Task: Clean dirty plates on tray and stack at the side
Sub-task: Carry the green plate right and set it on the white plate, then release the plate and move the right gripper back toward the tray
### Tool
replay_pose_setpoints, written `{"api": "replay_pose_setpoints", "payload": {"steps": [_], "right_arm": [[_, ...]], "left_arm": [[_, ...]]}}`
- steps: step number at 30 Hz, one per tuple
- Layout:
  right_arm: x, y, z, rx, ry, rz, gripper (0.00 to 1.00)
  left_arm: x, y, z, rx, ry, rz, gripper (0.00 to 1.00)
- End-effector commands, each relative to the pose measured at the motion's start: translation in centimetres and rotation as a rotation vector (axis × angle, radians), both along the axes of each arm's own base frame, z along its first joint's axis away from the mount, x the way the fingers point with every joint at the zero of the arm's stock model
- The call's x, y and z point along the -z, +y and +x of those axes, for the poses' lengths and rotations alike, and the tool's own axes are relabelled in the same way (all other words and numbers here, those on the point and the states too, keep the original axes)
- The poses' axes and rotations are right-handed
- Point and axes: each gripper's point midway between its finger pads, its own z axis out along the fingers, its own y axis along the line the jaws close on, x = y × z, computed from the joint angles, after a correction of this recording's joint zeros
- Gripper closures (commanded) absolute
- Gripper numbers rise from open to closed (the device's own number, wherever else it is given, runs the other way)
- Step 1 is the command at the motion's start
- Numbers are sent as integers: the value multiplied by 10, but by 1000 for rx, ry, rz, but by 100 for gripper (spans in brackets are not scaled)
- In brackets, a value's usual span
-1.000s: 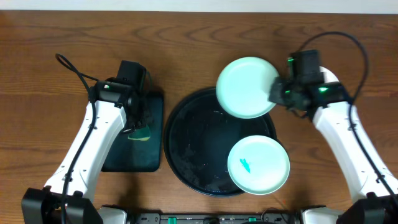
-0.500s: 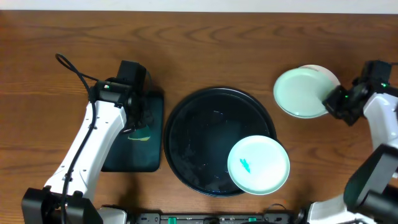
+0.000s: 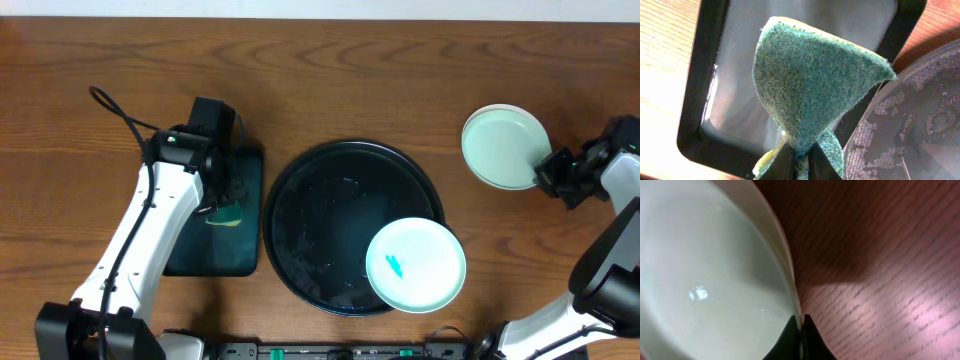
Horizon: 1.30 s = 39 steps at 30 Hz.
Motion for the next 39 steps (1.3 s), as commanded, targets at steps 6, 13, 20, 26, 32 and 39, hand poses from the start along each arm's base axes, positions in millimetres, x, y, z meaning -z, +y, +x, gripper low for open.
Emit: {"api": "replay_pose_setpoints", "payload": {"steps": [6, 13, 20, 26, 32, 39], "right_arm": [[-5, 4, 13, -6, -88, 97, 83], [-38, 32, 37, -188, -274, 180, 64], [-129, 76, 53, -400, -466, 120, 63], [-158, 121, 2, -467, -309, 23, 58], [-146, 148, -67, -492, 3, -61, 67], [-133, 178, -96, -592, 123, -29, 64]], "left_arm": [[-3, 4, 4, 6, -9, 21, 93], [-3, 4, 6, 13, -17, 21, 93], [-3, 3, 9, 21, -25, 21, 92], [12, 6, 13, 22, 14, 50, 93], [52, 6, 18, 24, 122, 69, 93], [94, 3, 29, 26, 174, 77, 93]]}}
